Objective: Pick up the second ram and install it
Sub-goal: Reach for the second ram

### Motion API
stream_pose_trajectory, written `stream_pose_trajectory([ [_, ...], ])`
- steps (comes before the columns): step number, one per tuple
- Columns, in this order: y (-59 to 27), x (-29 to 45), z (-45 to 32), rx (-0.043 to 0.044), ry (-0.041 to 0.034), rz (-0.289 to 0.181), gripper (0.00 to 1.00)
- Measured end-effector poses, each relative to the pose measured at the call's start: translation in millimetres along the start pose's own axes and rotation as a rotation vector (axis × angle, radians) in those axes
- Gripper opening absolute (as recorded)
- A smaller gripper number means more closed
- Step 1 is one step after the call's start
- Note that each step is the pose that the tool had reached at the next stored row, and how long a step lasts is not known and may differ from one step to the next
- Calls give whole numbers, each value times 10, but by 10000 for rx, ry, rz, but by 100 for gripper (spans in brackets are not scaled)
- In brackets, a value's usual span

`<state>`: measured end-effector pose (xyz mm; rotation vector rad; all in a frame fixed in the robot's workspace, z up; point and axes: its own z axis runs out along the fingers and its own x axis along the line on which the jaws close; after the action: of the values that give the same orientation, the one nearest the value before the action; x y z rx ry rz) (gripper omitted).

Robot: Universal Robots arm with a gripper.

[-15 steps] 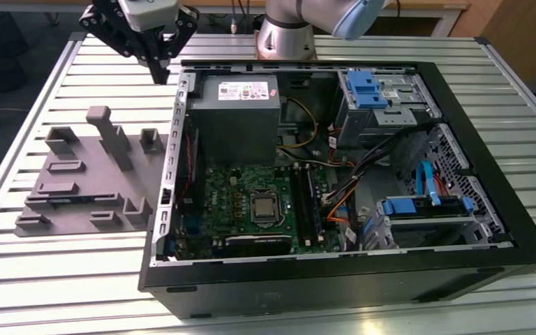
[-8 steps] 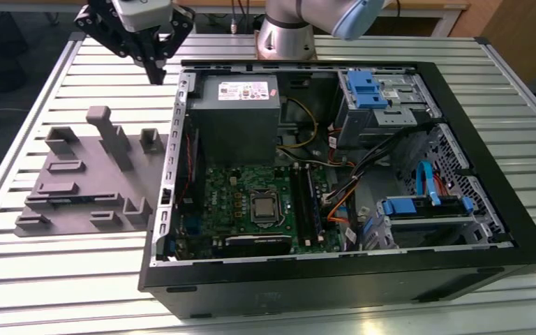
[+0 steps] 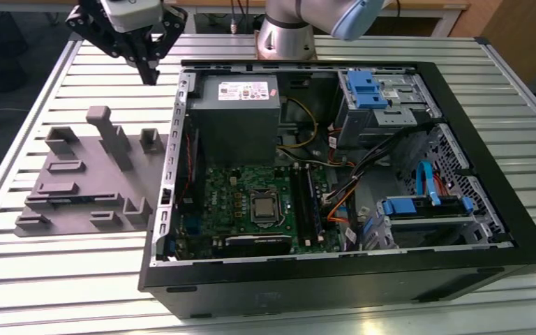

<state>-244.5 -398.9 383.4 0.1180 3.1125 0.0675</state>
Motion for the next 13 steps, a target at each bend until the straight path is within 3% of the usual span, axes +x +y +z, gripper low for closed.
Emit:
stream_pose_trajectory([
  [13, -12, 148, 3, -1, 0, 0, 11],
])
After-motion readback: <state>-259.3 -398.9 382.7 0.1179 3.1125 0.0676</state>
